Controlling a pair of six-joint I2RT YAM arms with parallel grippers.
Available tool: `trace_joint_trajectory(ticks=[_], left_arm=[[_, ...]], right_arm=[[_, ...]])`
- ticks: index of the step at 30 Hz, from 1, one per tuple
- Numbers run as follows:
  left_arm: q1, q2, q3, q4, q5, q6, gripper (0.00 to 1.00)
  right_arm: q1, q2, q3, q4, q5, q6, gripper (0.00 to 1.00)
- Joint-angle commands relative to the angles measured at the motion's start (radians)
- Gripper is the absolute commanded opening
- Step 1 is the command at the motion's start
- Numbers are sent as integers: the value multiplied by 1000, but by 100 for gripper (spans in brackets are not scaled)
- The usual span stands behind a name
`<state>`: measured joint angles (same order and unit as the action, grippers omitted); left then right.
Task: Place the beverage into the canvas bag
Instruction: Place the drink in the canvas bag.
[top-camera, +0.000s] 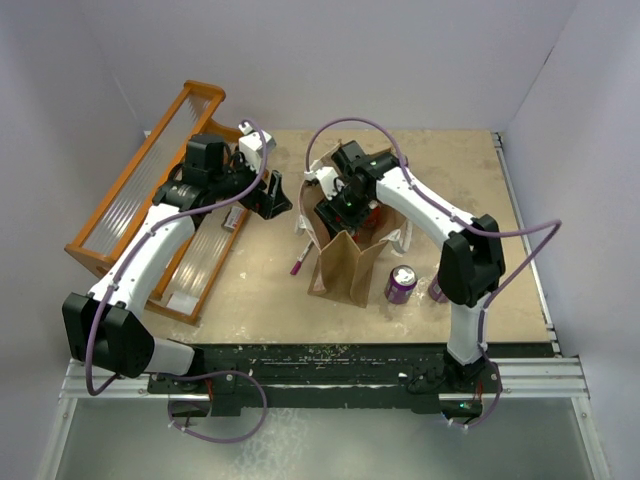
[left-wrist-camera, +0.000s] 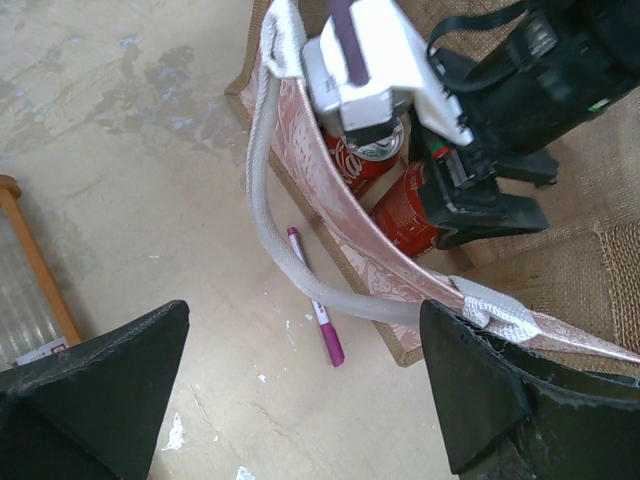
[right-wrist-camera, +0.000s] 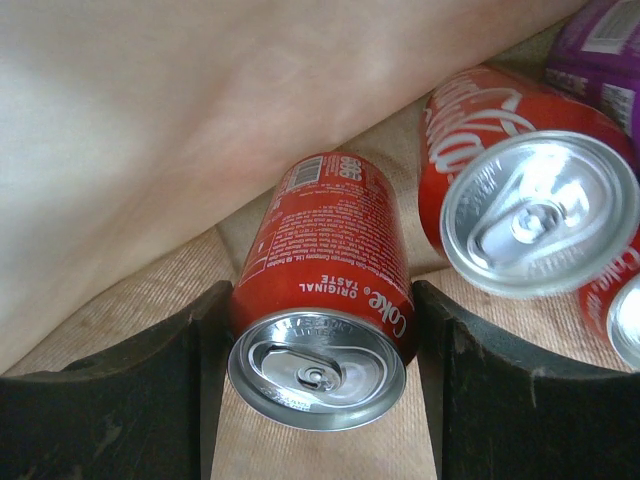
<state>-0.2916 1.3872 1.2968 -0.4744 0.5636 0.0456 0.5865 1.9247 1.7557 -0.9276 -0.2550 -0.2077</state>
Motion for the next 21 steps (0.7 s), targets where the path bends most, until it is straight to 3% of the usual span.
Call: trace_joint_trajectory(ticks=[1, 8, 21], left_arm=[[26, -36, 2, 46, 2, -5, 99], [39, -27, 2, 59, 5, -15, 99], [42, -5, 20, 60, 8, 1, 99]], right_arm=[[11, 26, 69, 29, -3, 59, 0], [18, 71, 110, 19, 31, 92, 0], [22, 88, 111, 77, 22, 146, 9]])
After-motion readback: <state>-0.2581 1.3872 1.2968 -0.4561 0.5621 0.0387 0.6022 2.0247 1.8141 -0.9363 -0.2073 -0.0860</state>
